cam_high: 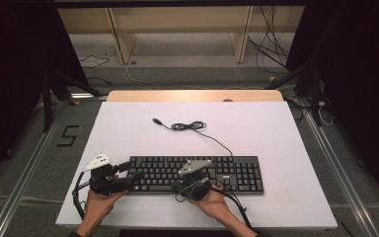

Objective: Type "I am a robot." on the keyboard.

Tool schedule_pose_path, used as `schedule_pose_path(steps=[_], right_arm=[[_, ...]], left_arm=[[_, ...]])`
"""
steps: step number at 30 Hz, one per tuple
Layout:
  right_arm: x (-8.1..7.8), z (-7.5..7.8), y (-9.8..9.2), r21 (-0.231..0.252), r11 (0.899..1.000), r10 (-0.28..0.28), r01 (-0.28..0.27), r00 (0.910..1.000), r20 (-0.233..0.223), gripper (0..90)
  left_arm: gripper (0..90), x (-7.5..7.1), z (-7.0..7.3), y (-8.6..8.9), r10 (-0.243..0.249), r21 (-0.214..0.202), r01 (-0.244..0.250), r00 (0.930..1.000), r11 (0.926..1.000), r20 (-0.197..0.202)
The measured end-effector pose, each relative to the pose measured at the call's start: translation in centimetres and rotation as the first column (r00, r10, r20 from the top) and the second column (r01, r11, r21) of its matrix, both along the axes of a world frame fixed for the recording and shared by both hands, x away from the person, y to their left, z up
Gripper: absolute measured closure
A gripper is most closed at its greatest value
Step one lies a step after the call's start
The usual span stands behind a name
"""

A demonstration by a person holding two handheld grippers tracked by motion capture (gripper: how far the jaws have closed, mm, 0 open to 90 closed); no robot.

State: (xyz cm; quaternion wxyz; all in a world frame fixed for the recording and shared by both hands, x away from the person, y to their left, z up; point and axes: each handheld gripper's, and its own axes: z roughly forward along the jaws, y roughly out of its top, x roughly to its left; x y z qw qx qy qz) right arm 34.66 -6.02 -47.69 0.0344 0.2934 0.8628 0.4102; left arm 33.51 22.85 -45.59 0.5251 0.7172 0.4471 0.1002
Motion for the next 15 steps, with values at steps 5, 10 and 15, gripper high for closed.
schedule_pose_path(steps=[5, 10, 15], right_arm=[[0.05, -0.37, 0.18, -0.022, 1.000, -0.001, 0.001, 1.0000, 0.004, 90.0], [-0.06, -0.78, 0.35, -0.028, 1.000, 0.002, -0.002, 0.9998, 0.017, 90.0], [-0.10, -0.78, 0.40, -0.032, 0.999, 0.005, -0.004, 0.9997, 0.025, 90.0]], left_arm=[[28.6, 0.00, 0.00, 0.00, 0.000, 0.000, 0.000, 1.0000, 1.0000, 0.000], [28.6, 0.00, -0.02, -0.04, -0.001, 0.000, 0.001, 1.0000, 1.0000, -0.001], [28.6, -0.01, -0.03, -0.03, 0.000, 0.002, 0.000, 1.0000, 1.0000, -0.001]])
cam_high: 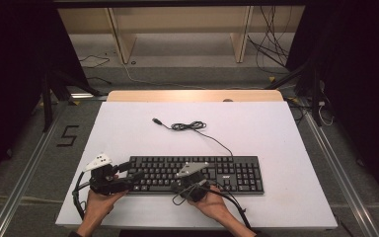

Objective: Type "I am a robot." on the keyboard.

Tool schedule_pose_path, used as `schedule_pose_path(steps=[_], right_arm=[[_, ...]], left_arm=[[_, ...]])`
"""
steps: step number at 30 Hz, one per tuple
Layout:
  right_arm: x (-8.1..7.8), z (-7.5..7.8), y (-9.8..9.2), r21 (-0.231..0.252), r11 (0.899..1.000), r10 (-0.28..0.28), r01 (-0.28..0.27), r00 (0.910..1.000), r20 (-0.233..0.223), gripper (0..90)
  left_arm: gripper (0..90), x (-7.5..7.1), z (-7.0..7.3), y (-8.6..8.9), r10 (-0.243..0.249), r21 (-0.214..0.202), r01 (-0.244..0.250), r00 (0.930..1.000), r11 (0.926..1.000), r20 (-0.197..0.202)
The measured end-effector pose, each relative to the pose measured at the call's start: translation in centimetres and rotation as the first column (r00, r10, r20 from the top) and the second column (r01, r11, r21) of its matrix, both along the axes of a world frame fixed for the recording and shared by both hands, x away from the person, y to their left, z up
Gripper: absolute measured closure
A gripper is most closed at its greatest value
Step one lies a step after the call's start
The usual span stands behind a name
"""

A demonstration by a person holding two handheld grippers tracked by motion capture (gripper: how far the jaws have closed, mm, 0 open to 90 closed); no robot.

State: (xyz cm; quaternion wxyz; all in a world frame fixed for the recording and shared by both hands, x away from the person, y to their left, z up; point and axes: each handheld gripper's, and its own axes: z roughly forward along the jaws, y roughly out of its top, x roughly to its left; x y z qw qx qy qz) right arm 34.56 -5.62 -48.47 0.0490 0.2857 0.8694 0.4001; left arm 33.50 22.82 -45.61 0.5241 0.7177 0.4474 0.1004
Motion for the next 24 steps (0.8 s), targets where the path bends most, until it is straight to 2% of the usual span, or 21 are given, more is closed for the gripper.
schedule_pose_path(steps=[4, 11, 24], right_arm=[[0.0, 0.1, 0.0, 0.005, 1.000, -0.006, 0.006, 0.9999, -0.010, 90.0], [0.1, 0.5, -0.5, 0.054, 0.998, -0.011, 0.011, 0.9999, -0.010, 86.1], [0.4, 1.9, -2.5, 0.126, 0.991, -0.052, 0.054, 0.9985, -0.013, 67.7]], left_arm=[[28.7, 0.0, 0.0, 0.0, 0.000, 0.000, 0.000, 1.0000, 1.0000, -0.001], [28.7, 0.1, 0.0, 0.1, 0.004, -0.003, -0.004, 1.0000, 1.0000, -0.001], [30.6, 0.2, -0.1, 0.1, -0.001, 0.006, 0.001, 1.0000, 1.0000, -0.005]])
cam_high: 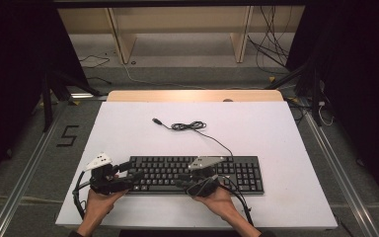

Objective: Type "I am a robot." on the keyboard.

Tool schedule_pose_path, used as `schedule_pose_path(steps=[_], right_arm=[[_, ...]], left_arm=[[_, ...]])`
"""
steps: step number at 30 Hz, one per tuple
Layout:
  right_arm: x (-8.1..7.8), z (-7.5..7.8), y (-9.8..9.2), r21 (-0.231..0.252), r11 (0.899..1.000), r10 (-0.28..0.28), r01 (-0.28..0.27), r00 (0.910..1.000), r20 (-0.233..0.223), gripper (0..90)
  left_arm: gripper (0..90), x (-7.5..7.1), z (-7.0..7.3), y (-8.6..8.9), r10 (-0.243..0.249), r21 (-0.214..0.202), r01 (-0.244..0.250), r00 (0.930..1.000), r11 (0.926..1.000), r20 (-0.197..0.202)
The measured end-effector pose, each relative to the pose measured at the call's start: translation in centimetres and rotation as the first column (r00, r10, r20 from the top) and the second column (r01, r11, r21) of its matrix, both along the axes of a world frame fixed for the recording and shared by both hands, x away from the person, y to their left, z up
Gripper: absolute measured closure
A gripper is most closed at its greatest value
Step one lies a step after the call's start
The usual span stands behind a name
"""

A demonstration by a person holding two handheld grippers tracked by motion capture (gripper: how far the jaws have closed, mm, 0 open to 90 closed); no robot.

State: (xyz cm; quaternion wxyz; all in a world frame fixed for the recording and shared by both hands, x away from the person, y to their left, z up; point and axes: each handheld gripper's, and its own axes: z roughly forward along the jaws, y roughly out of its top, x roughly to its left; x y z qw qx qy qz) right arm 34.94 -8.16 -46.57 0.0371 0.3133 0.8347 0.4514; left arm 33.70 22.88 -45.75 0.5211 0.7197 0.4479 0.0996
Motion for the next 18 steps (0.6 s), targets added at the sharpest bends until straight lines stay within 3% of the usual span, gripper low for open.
schedule_pose_path(steps=[7, 18], right_arm=[[0.1, 0.5, -0.9, 0.020, 1.000, -0.023, 0.023, 0.9997, 0.000, 52.2], [0.1, 1.0, -2.1, 0.039, 0.997, -0.060, 0.059, 0.9982, 0.007, 41.7]], left_arm=[[36.4, 0.1, -0.2, -0.2, -0.007, 0.014, 0.007, 1.0000, 0.9999, -0.002], [56.6, 0.5, -0.7, -0.4, -0.008, 0.055, 0.009, 0.9996, 0.9985, -0.026]])
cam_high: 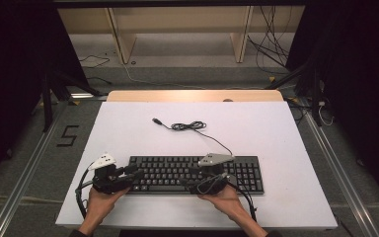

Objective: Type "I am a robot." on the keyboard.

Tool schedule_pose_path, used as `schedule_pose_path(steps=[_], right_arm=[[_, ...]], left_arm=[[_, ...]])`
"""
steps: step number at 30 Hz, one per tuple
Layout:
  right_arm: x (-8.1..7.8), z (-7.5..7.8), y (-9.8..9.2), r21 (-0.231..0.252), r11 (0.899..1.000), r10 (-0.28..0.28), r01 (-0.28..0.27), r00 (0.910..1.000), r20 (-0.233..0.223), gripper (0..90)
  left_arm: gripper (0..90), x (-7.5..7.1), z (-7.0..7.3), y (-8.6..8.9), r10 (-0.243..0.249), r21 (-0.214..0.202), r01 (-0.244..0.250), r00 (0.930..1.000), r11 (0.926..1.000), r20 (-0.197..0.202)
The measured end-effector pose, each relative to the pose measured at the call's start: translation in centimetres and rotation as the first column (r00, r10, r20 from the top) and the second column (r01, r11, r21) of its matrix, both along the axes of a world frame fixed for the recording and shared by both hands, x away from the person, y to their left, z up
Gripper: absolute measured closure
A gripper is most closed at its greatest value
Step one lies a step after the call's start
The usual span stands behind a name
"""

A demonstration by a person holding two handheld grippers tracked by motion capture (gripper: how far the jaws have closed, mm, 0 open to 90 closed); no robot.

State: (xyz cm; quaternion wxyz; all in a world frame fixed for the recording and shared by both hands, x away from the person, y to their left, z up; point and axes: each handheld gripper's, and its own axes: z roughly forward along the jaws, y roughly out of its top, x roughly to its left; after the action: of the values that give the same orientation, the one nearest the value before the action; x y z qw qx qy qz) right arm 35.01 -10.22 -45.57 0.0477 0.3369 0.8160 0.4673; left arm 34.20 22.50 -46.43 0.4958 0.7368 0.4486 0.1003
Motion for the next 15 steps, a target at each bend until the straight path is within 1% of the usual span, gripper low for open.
schedule_pose_path(steps=[6, 9, 15], right_arm=[[-0.14, 0.14, -0.28, 0.001, 1.000, -0.008, 0.008, 0.9999, 0.007, 37.9], [-0.23, 0.22, -0.35, 0.007, 1.000, -0.015, 0.015, 0.9999, 0.007, 36.9], [-0.32, 0.36, -0.56, 0.016, 1.000, -0.020, 0.020, 0.9997, 0.015, 36.4]], left_arm=[[69.3, 0.22, -0.19, -0.13, -0.003, 0.026, 0.003, 0.9999, 0.9997, -0.011], [76.3, 0.38, -0.33, -0.18, 0.002, 0.051, -0.001, 0.9998, 0.9987, -0.022], [85.7, 0.68, -0.54, -0.29, 0.016, 0.085, -0.012, 0.9990, 0.9963, -0.041]])
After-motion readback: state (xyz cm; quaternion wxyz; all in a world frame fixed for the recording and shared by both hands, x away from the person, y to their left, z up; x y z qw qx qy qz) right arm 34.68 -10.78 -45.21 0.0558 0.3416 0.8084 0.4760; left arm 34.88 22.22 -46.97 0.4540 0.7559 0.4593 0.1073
